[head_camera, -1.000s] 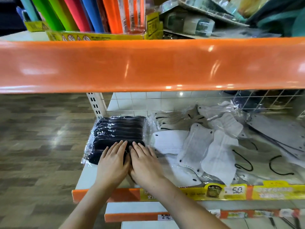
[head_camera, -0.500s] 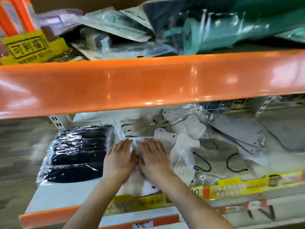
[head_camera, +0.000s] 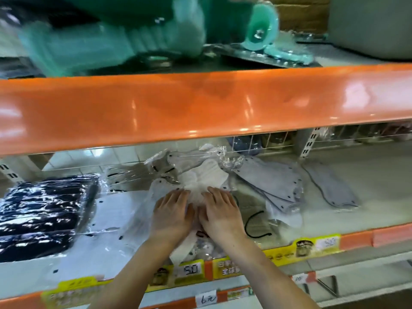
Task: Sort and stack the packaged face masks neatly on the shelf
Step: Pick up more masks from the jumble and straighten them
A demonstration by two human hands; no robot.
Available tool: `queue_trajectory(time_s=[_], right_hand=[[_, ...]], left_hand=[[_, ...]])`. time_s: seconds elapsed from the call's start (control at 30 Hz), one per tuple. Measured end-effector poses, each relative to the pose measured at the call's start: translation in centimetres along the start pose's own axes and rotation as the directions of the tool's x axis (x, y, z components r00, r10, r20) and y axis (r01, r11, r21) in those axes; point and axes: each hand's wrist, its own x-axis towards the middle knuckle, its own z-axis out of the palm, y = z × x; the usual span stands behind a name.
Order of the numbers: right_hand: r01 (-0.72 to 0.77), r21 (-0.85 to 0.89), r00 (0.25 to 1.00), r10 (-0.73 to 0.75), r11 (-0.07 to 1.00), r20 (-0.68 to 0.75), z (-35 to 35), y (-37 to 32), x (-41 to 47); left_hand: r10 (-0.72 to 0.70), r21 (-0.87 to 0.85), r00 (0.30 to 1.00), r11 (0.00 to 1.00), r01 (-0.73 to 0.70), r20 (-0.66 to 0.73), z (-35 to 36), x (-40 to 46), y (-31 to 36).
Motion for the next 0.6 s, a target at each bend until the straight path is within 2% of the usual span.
queue_trajectory(time_s=[0.27,0.43,0.57,0.6], right_hand=[[-0.046,-0.039,0.999,0.047,0.998,0.02,-1.9,7.6,-1.7],[-0.089,-0.072,0.995,0.092,0.993,0.038,-2.8,11.1,-2.3],[-0.101,-0.08,0.995,0.102,0.992,0.011,-3.1,13.7,-2.7],[-0.103,-0.071,0.995,0.103,0.992,-0.004,-3.2,14.1,-2.7]], left_hand=[[0.02,-0.092,0.997,0.996,-0.013,0.077,3.6,1.0,7.6],[0.047,-0.055,0.991,0.998,-0.041,0.122,5.4,1.0,10.8],[0.084,-0.017,0.992,0.996,-0.083,0.091,6.9,1.1,12.2],[0.088,-0.022,0.989,0.996,-0.086,0.12,7.0,1.1,12.6]])
